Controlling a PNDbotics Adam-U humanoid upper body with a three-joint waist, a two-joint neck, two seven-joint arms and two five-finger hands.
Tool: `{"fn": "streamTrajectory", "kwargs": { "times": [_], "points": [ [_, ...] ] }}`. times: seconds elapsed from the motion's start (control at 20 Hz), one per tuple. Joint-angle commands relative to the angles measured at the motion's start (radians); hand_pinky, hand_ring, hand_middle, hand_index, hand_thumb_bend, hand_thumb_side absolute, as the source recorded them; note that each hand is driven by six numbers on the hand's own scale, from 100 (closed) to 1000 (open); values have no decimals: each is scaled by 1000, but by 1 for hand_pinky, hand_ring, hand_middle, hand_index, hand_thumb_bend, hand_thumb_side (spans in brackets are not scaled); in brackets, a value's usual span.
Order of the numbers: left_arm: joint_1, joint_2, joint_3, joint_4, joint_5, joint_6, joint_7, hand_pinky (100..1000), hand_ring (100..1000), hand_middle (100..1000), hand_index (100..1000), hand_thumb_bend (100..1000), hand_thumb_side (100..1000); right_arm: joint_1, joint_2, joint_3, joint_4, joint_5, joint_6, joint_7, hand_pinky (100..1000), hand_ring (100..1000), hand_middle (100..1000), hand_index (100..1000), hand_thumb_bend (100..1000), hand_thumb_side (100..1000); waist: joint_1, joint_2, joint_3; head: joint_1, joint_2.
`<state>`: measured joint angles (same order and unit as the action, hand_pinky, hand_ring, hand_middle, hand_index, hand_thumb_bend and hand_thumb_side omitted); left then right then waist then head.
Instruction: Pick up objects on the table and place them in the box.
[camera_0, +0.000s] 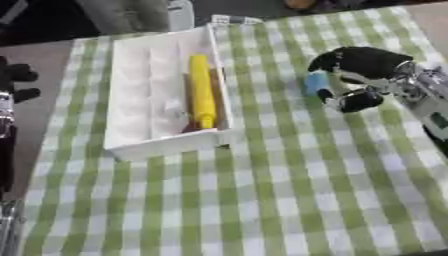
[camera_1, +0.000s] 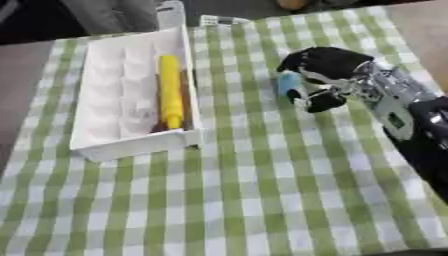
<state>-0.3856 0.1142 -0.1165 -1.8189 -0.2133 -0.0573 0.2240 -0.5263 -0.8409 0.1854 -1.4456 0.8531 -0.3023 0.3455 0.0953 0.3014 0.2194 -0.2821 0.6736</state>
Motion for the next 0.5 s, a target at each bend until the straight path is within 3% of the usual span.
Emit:
{"fn": "streamTrajectory", "kwargs": {
  "times": [0.05, 0.2, 0.5],
  "points": [
    [-11, 25, 4, -22, 0, -1, -2, 726, 1000, 616, 751, 100, 830, -7, -38, -15, -6, 12, 1, -6, 944, 889, 855, 943, 167, 294, -7, 2, -1, -79, -28],
    [-11, 25, 4, -22, 0, -1, -3, 726, 1000, 615, 751, 100, 830, -6, -38, -14, -6, 14, -1, -7, 943, 889, 857, 945, 166, 293, -7, 0, -2, -126, -37],
    [-10, 25, 4, -21, 0, -2, -6, 726, 1000, 615, 751, 100, 830, -10, -36, -8, -6, 7, -8, 1, 943, 889, 856, 945, 156, 291, -4, -2, -1, -142, -39]
  ]
}}
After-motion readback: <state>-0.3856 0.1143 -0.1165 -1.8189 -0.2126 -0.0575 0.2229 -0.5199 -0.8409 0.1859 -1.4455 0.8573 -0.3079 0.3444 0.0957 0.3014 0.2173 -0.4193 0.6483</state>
